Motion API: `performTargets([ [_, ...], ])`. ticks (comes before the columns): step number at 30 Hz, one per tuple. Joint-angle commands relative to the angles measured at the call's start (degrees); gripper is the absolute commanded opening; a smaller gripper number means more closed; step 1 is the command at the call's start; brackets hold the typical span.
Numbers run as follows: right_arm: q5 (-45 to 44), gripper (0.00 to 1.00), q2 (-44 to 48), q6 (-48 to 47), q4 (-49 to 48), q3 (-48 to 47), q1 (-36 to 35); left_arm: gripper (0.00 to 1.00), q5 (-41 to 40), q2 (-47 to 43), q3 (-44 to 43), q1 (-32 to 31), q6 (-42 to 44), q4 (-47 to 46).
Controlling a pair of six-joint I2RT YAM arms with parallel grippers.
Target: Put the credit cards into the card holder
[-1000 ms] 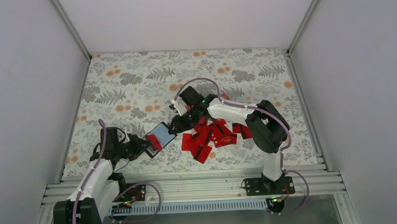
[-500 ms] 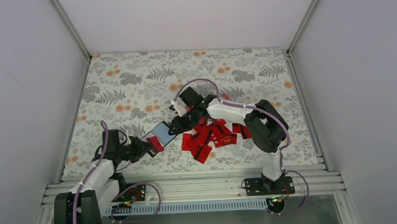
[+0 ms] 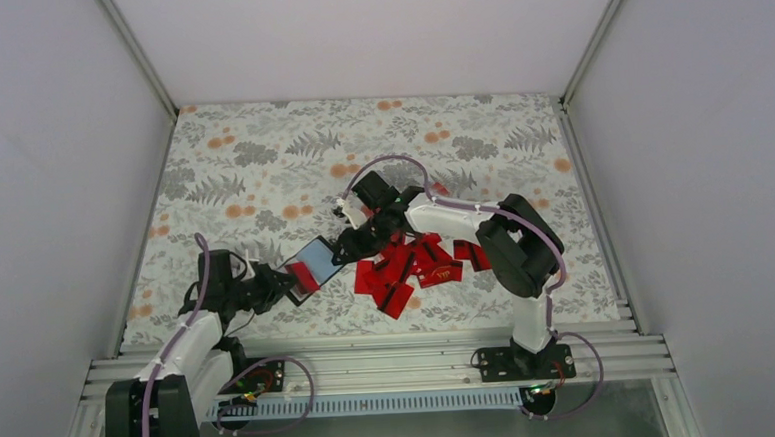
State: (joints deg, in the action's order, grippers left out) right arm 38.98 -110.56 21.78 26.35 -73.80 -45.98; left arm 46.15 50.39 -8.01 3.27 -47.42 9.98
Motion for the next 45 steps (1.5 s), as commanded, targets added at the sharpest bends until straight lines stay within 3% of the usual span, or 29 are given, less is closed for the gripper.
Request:
performTargets([
  [1, -0.1, 0.35, 2.3, -0.7, -0.8, 0.1, 0.4, 0.02, 0.8, 0.1, -0.8, 0.3, -0.1, -0.7],
  [15, -0.3, 0.34, 2.2, -1.7, 0.8, -0.6, 0.9, 0.02, 1.3, 5.3, -0.2, 0.3, 1.4, -8.6],
  [26, -0.2, 0.34, 1.8, -2.1, 1.1, -1.4, 1.4, 0.02, 1.9, 4.8, -1.4, 0.3, 3.6, -6.4],
  [45, 0.3, 0.34, 1.0, -2.3, 1.5, -1.8, 1.7, 0.02, 2.8, 10.4, -2.7, 0.3, 4.3, -10.5],
])
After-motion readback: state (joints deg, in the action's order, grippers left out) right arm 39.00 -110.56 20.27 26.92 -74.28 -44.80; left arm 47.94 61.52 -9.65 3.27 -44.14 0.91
